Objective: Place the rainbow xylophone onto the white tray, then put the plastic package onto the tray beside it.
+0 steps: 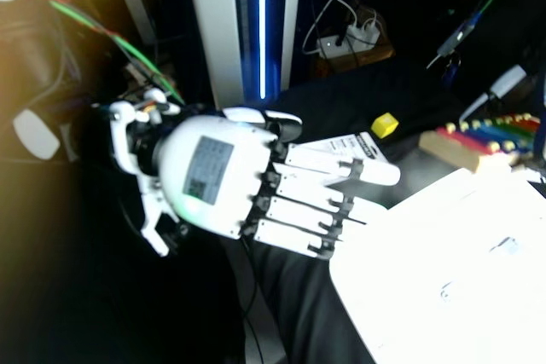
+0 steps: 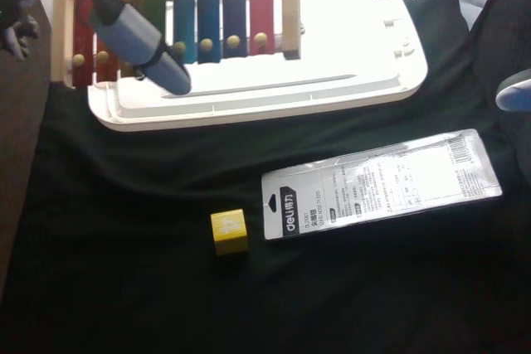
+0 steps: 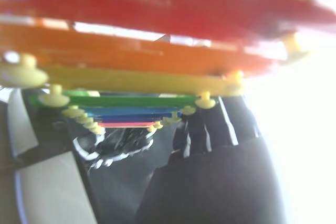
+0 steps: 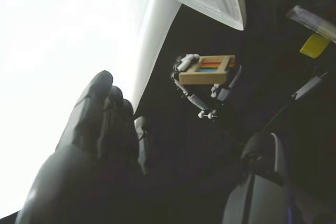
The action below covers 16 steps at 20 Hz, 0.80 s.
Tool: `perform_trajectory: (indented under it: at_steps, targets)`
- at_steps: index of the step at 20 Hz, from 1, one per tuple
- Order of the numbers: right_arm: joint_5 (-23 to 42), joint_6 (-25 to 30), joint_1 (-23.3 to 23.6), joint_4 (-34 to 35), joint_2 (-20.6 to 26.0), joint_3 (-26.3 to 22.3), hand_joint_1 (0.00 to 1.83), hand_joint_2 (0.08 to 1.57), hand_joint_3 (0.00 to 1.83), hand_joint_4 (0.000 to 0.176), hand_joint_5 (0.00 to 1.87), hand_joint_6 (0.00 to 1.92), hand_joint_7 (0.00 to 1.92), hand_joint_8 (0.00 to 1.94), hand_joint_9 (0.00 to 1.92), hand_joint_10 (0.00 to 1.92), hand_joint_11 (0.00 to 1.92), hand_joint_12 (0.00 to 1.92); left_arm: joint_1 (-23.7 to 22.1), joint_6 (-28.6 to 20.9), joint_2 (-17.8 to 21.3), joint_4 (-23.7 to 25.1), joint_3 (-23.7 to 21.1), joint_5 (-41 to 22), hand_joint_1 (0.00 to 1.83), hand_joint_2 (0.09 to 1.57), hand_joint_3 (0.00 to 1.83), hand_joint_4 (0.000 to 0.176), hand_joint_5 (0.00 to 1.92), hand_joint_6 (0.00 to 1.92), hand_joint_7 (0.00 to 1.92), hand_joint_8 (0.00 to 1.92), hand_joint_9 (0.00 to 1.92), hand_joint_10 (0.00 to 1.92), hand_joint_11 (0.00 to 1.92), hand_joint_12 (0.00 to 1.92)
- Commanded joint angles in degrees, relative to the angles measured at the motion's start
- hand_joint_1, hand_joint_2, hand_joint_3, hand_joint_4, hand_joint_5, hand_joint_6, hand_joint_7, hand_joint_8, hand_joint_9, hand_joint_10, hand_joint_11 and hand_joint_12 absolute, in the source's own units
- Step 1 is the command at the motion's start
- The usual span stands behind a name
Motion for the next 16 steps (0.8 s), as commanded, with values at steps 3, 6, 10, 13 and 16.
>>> perform_trajectory:
  at_steps: [3, 6, 10, 13, 16]
  targets:
    - [6.20, 0.47, 0.54, 2.67, -0.53, 0.61, 0.79, 0.74, 0.00, 0.129, 0.10, 0.00, 0.13, 0.00, 0.19, 0.01, 0.12, 0.34, -0.98, 3.50, -3.22, -5.06, 3.15, 0.56, 1.36, 1.07, 0.00, 0.000, 0.08, 1.92, 0.32, 1.92, 0.54, 1.89, 0.62, 1.92]
    - [6.22, 0.47, 0.54, 2.28, -1.01, 1.02, 0.77, 0.74, 0.00, 0.129, 0.09, 0.00, 0.13, 0.00, 0.19, 0.01, 0.16, 0.35, -0.52, 5.29, -5.86, -8.82, 6.34, 1.45, 1.43, 1.03, 0.00, 0.058, 0.05, 1.92, 0.31, 1.88, 0.47, 1.80, 0.46, 1.84]
    - [6.24, 0.47, 0.54, 2.28, -1.38, 1.23, 0.77, 0.70, 0.00, 0.159, 0.12, 0.00, 0.15, 0.00, 0.22, 0.00, 0.25, 0.17, 0.47, 15.00, -8.26, -20.05, 8.76, 2.13, 1.60, 1.13, 0.02, 0.066, 0.01, 1.92, 0.27, 1.83, 0.72, 1.47, 0.59, 1.75]
    - [6.28, 0.47, 0.54, 2.28, -1.58, 1.30, 0.76, 0.70, 0.00, 0.164, 0.11, 0.00, 0.16, 0.00, 0.22, 0.00, 0.26, 0.15, 0.98, 15.47, -10.42, -22.10, 11.42, 2.08, 1.48, 1.03, 0.00, 0.042, 0.13, 1.92, 0.36, 1.85, 0.52, 1.82, 0.55, 1.86]
    - [6.36, 0.47, 0.54, 2.18, -2.01, 1.65, 0.79, 0.69, 0.00, 0.176, 0.12, 0.00, 0.15, 0.00, 0.22, 0.00, 0.27, 0.09, 1.65, 15.48, -12.19, -24.54, 14.08, 1.40, 1.35, 1.06, 0.00, 0.062, 0.09, 1.92, 0.34, 1.81, 0.49, 1.79, 0.53, 1.89]
